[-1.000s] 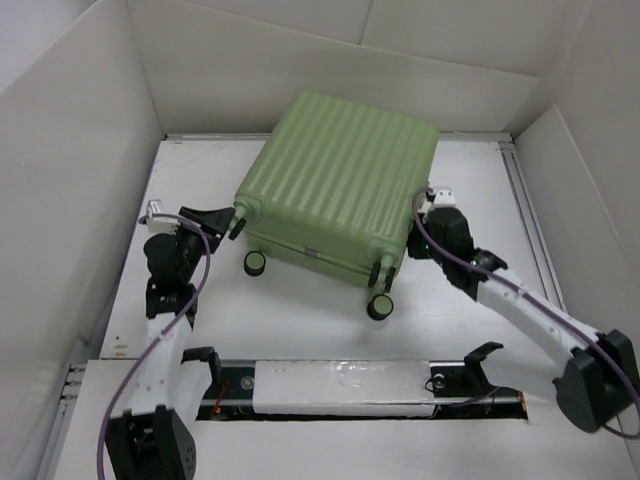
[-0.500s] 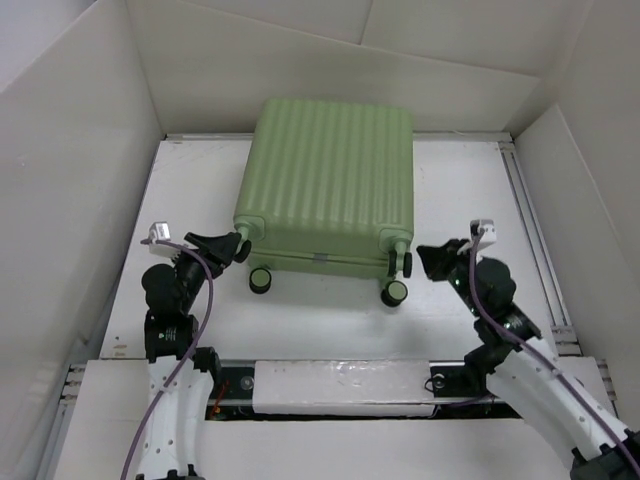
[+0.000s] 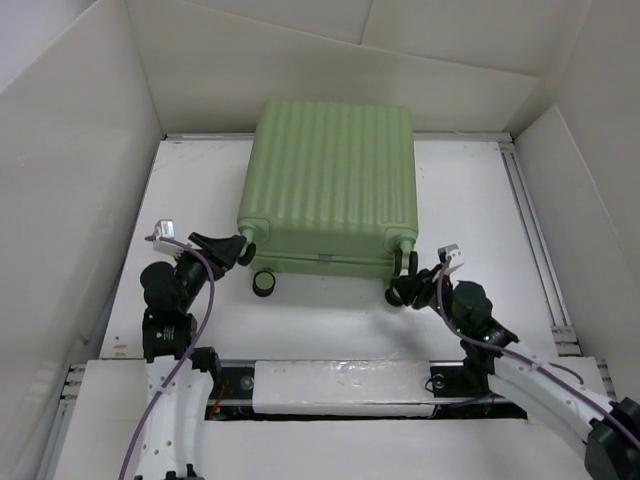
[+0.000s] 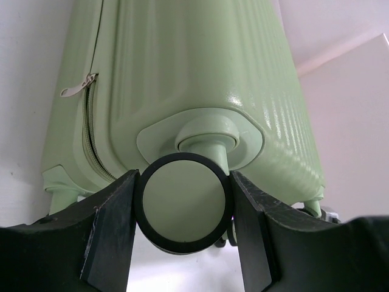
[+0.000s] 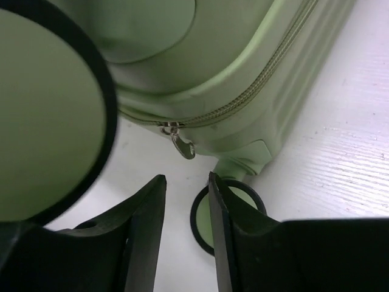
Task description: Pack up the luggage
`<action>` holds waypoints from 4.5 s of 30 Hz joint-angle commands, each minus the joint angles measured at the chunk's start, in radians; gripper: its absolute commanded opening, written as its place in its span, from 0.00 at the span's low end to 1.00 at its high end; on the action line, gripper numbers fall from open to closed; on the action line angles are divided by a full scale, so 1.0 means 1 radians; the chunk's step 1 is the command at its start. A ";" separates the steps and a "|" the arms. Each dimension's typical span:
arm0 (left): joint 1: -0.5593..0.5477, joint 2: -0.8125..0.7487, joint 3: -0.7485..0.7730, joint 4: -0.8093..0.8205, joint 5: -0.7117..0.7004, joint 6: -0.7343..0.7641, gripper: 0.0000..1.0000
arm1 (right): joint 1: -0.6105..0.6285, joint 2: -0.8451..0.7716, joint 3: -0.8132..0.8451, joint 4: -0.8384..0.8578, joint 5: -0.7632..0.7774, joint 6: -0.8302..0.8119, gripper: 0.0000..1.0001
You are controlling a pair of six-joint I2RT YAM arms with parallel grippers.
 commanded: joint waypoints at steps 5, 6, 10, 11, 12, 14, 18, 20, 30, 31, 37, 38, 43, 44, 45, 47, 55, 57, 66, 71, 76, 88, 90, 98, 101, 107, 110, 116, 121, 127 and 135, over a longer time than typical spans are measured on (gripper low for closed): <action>-0.017 0.019 0.082 0.183 0.144 -0.030 0.00 | 0.011 0.183 0.075 0.238 0.031 -0.110 0.41; -0.017 0.019 0.070 0.192 0.144 -0.039 0.00 | 0.011 0.197 0.084 0.257 0.019 -0.124 0.41; -0.028 0.019 0.050 0.215 0.153 -0.039 0.00 | 0.011 0.240 0.104 0.318 0.018 -0.150 0.41; -0.039 0.019 0.050 0.215 0.153 -0.039 0.00 | 0.011 0.240 0.104 0.329 0.028 -0.150 0.41; -0.039 0.019 0.050 0.215 0.153 -0.039 0.00 | 0.011 0.240 0.104 0.338 0.037 -0.173 0.41; -0.039 0.019 0.038 0.215 0.153 -0.028 0.00 | 0.011 0.249 0.127 0.347 0.069 -0.193 0.41; -0.039 0.031 0.015 0.278 0.153 -0.037 0.00 | 0.011 0.284 0.152 0.390 0.081 -0.231 0.36; -0.039 0.042 0.004 0.319 0.153 -0.046 0.00 | 0.000 0.304 0.179 0.401 0.072 -0.257 0.29; -0.039 0.029 -0.066 0.384 0.153 -0.073 0.00 | 0.005 0.229 0.150 0.474 0.092 -0.212 0.00; -0.039 0.028 -0.079 0.384 0.153 -0.072 0.00 | 0.014 0.205 0.092 0.491 0.115 -0.193 0.00; -0.039 -0.015 -0.111 0.393 0.162 -0.094 0.00 | 0.152 0.160 0.035 0.485 0.111 -0.107 0.00; -0.039 -0.028 -0.111 0.393 0.162 -0.105 0.00 | 0.184 0.183 0.062 0.485 0.111 -0.098 0.00; -0.039 -0.061 -0.120 0.405 0.184 -0.151 0.00 | 0.454 0.443 0.230 0.429 0.299 -0.061 0.00; -0.039 -0.061 -0.120 0.414 0.195 -0.161 0.00 | 0.550 0.492 0.265 0.415 0.357 -0.052 0.00; -0.039 -0.061 -0.120 0.415 0.195 -0.161 0.00 | 0.595 0.544 0.343 0.406 0.488 -0.052 0.00; -0.039 -0.083 -0.120 0.415 0.216 -0.171 0.00 | 0.702 0.695 0.426 0.311 0.651 -0.008 0.00; -0.039 -0.127 -0.120 0.340 0.250 -0.137 0.00 | 0.830 0.978 0.779 0.006 1.048 0.126 0.00; -0.039 -0.127 -0.120 0.326 0.259 -0.125 0.00 | 0.839 0.952 0.759 -0.061 1.084 0.169 0.00; -0.039 -0.156 -0.145 0.373 0.288 -0.175 0.00 | 0.767 0.991 0.768 0.255 0.661 -0.050 0.00; -0.039 -0.183 -0.135 0.373 0.319 -0.184 0.00 | 0.778 1.309 0.952 0.539 0.307 -0.064 0.00; -0.039 -0.202 -0.102 0.338 0.357 -0.174 0.00 | 0.806 1.384 1.040 0.590 0.215 -0.073 0.00; -0.039 -0.234 -0.115 0.301 0.388 -0.198 0.00 | 0.715 1.487 1.043 0.956 0.282 0.060 0.00; -0.039 -0.234 -0.126 0.310 0.388 -0.209 0.00 | 0.715 1.459 1.008 0.969 0.307 0.060 0.00; -0.039 -0.202 -0.117 0.332 0.357 -0.151 0.00 | 0.833 1.072 0.788 0.268 0.639 0.084 0.50; -0.039 -0.130 -0.126 0.365 0.325 -0.129 0.02 | 0.833 0.947 0.729 0.093 0.715 0.189 0.58; -0.039 -0.019 -0.129 0.471 0.356 -0.138 0.42 | 0.777 0.766 0.802 -0.292 0.748 0.213 0.78; -0.039 -0.010 -0.108 0.481 0.368 -0.138 0.64 | 0.735 0.735 0.860 -0.374 0.737 0.213 0.82; -0.039 -0.007 -0.027 0.398 0.373 -0.079 1.00 | 0.695 0.848 1.036 -0.398 0.585 0.169 0.86; -0.039 -0.059 0.182 -0.071 0.046 0.185 1.00 | 0.704 0.971 1.171 -0.355 0.465 0.115 0.88; -0.039 -0.137 0.217 -0.199 -0.158 0.221 1.00 | 0.704 1.010 1.172 -0.268 0.457 0.172 0.95; -0.039 -0.183 0.127 -0.199 -0.112 0.201 0.74 | 0.678 1.114 1.261 -0.268 0.483 0.193 1.00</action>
